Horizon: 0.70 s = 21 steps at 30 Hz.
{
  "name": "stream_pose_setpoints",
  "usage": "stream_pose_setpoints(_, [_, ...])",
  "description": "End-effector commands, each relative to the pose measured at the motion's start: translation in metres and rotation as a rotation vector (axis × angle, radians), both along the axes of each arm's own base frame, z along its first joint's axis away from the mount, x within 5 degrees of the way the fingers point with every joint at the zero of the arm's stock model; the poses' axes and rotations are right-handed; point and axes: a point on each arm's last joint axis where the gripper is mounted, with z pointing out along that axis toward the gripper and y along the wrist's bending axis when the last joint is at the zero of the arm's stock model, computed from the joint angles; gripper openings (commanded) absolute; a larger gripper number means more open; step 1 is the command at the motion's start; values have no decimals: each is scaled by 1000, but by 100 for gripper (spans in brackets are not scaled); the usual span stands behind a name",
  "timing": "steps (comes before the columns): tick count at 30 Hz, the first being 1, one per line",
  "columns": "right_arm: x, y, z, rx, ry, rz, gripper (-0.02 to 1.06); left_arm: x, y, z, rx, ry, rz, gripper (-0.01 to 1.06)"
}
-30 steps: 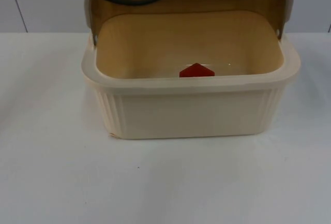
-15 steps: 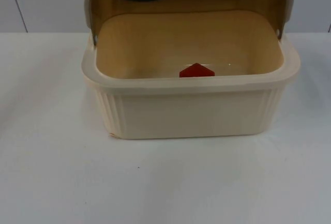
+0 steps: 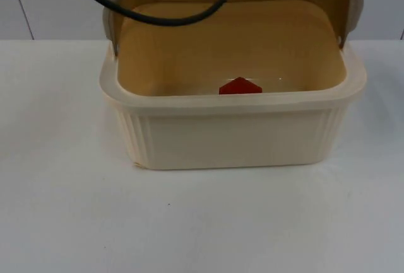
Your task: Open the box lid with the left hand, place the block into the box with the right hand, then close the box lid with the left hand.
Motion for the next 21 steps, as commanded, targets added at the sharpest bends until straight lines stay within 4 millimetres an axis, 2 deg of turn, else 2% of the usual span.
stream_pose_setpoints(1, [-2,2,1,2,-10,7,97,-11,-9,-17,29,66,-44,0])
stream_pose_setpoints(7, [-2,2,1,2,-8,7,97,-23,-25,-20,27,86,-69,0])
stream_pose_setpoints(11, [-2,3,1,4,-8,11,97,-25,-26,-21,18,119,-62,0])
stream_pose_setpoints(16, [-2,8,1,0,-5,30,97,-32,-19,-21,15,95,-23,0])
stream_pose_setpoints(19, [-2,8,1,2,-5,33,97,-43,-7,-31,27,47,37,0])
stream_pose_setpoints(21, [-2,8,1,2,-5,33,97,-45,-7,-33,22,38,50,0])
